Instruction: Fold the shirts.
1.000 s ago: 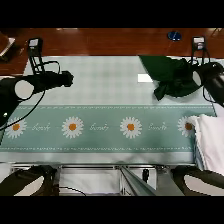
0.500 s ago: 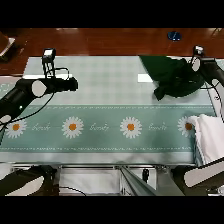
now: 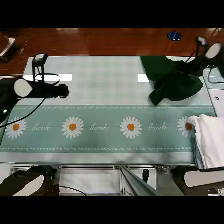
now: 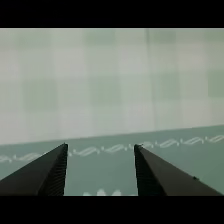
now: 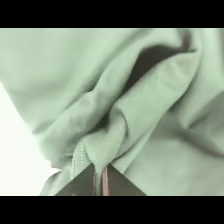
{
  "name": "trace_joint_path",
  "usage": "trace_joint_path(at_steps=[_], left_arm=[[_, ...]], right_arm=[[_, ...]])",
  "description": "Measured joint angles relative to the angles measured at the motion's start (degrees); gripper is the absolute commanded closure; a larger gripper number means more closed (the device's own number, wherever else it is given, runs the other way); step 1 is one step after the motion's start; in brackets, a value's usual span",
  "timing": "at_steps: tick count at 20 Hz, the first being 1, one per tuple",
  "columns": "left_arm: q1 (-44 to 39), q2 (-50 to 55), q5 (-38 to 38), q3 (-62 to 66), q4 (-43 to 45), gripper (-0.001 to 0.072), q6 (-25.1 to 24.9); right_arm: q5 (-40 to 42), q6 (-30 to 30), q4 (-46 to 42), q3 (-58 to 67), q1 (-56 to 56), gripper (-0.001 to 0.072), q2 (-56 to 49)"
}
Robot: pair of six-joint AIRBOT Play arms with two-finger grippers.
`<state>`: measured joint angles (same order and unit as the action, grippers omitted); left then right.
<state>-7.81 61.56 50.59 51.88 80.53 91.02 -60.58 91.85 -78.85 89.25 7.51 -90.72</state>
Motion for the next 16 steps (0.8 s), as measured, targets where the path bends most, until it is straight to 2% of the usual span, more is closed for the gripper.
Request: trace_joint_path(at_steps=[3, 8, 11, 16], left_arm=[[1.25, -9.33, 5.90, -7.06, -4.94, 0.0198, -1.84], [1.90, -27.32, 6.25, -20.35, -15.52, 0.0198, -3.17], [2.01, -33.42, 5.40, -23.56, -17.20, 0.0198, -3.41], [2.03, -36.20, 3.76, -25.20, -17.79, 0.0198, -3.58]], right_arm=[[1.25, -4.09, 7.06, 0.35, -0.48, 0.0690, 11.15], [2.75, -8.13, 12.52, 4.74, -3.43, 0.0690, 26.73], [2.27, -8.87, 13.57, 11.80, -6.29, 0.0690, 30.86], [-1.42, -9.33, 14.21, 19.82, -15.13, 0.0690, 32.65]])
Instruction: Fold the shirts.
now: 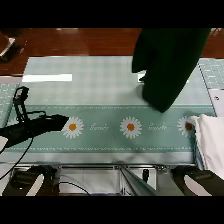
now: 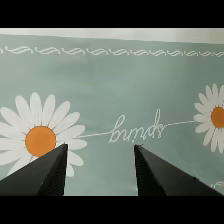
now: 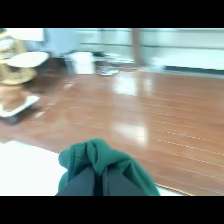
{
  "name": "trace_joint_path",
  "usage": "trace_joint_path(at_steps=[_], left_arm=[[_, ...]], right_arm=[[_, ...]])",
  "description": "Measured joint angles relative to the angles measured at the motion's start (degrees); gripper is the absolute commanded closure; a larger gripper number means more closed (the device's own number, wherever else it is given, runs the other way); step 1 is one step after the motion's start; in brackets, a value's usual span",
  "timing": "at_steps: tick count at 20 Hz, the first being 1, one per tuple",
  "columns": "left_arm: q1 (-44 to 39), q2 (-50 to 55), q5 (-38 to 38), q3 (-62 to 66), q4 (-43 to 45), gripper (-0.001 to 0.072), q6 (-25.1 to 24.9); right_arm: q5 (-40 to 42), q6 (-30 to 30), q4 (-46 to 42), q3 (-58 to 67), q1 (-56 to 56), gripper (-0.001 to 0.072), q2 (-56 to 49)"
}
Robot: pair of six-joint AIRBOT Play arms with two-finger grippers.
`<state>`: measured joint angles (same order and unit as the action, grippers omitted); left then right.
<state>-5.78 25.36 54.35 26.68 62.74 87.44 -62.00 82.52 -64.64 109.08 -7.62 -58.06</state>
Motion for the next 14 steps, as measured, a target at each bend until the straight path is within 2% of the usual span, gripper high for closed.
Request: trace_joint_path(at_steps=[4, 8, 14], left_arm=[[0.02, -0.46, -2.93, -0.31, 0.31, 0.0198, 0.00], [0.02, -0.59, -4.83, -0.35, 0.74, 0.0198, 0.00], [0.02, -0.61, -5.57, -0.39, 2.05, 0.0198, 0.02]], right_arm=[[-5.88, 0.09, 0.17, 0.96, -10.80, 0.0690, -2.56], [-7.65, 1.22, -0.04, -5.27, -20.90, 0.0690, -7.91], [1.22, 5.11, 0.39, -23.32, -29.20, 0.0688, -17.53]])
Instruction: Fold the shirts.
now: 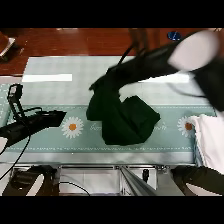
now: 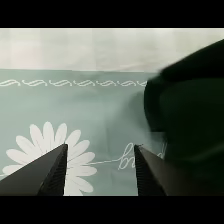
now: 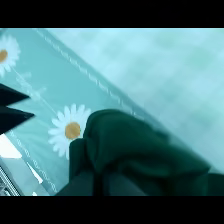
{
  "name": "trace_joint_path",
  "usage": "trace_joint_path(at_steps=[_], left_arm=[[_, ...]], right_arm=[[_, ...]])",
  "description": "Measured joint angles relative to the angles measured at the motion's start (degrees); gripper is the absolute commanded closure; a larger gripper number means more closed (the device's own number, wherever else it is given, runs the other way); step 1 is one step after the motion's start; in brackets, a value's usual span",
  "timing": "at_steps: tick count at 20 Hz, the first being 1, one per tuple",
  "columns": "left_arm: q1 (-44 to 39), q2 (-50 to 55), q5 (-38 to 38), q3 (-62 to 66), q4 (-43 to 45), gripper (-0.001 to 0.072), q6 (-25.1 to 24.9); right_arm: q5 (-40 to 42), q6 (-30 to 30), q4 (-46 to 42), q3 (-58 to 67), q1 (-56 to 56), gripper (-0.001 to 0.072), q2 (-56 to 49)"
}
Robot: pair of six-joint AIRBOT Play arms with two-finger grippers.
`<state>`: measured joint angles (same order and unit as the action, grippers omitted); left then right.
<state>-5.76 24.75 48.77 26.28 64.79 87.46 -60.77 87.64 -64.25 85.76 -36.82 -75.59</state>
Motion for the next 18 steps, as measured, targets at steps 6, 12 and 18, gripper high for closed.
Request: trace_joint_path(at_steps=[6, 12, 18], left_arm=[[0.00, 0.00, 1.09, -0.07, 0.11, 0.0198, 0.00], [4.15, -0.02, 5.68, 1.81, 0.52, 0.0199, 1.38], [13.00, 2.56, 9.90, -5.92, -7.93, 0.0199, 0.90]], right_arm=[[0.87, 0.87, 2.56, -5.90, -0.63, 0.0304, -6.14], [-7.69, 3.13, -9.73, -7.72, 19.06, 0.0305, 5.14], [-6.86, 3.13, -8.09, -32.59, 48.78, 0.0305, 23.21]])
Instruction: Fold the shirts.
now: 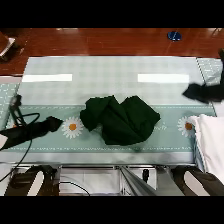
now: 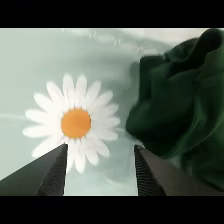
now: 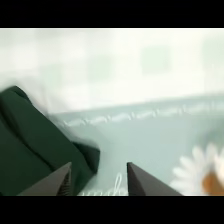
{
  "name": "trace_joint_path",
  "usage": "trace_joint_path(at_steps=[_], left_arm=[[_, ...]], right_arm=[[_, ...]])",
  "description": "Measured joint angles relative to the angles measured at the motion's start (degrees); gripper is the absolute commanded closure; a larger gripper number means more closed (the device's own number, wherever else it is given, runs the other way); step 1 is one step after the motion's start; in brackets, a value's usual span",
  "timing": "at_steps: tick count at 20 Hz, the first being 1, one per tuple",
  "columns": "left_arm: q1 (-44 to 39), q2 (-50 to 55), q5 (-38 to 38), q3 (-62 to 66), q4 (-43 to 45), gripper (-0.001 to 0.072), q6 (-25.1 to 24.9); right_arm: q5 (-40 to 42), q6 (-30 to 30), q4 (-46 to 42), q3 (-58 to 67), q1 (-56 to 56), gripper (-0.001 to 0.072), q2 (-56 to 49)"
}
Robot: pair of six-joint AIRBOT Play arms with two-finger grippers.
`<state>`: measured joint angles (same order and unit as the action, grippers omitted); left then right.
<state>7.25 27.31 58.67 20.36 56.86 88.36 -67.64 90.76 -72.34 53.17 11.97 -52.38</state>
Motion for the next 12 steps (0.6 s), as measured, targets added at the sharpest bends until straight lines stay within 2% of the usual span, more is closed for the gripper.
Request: trace_joint_path(at_steps=[2, 6, 9, 12], left_arm=[[1.27, 3.54, -0.07, -3.91, -9.14, 0.0199, -6.71], [1.68, 13.38, -0.57, -6.93, -26.56, 0.0199, -26.51], [-2.45, 21.22, -0.63, -7.32, -35.76, 0.0199, -37.81], [-9.09, 27.76, -4.28, -6.56, -43.95, 0.0199, -46.77]], right_arm=[[2.16, -2.64, 5.09, -10.45, 5.11, 0.0305, 4.37], [4.26, -7.23, 12.94, -24.15, 9.16, 0.0305, 8.09], [4.72, -8.98, 15.74, -28.59, 10.05, 0.0305, 8.98], [4.33, -9.79, 16.98, -30.36, 10.43, 0.0305, 9.22]])
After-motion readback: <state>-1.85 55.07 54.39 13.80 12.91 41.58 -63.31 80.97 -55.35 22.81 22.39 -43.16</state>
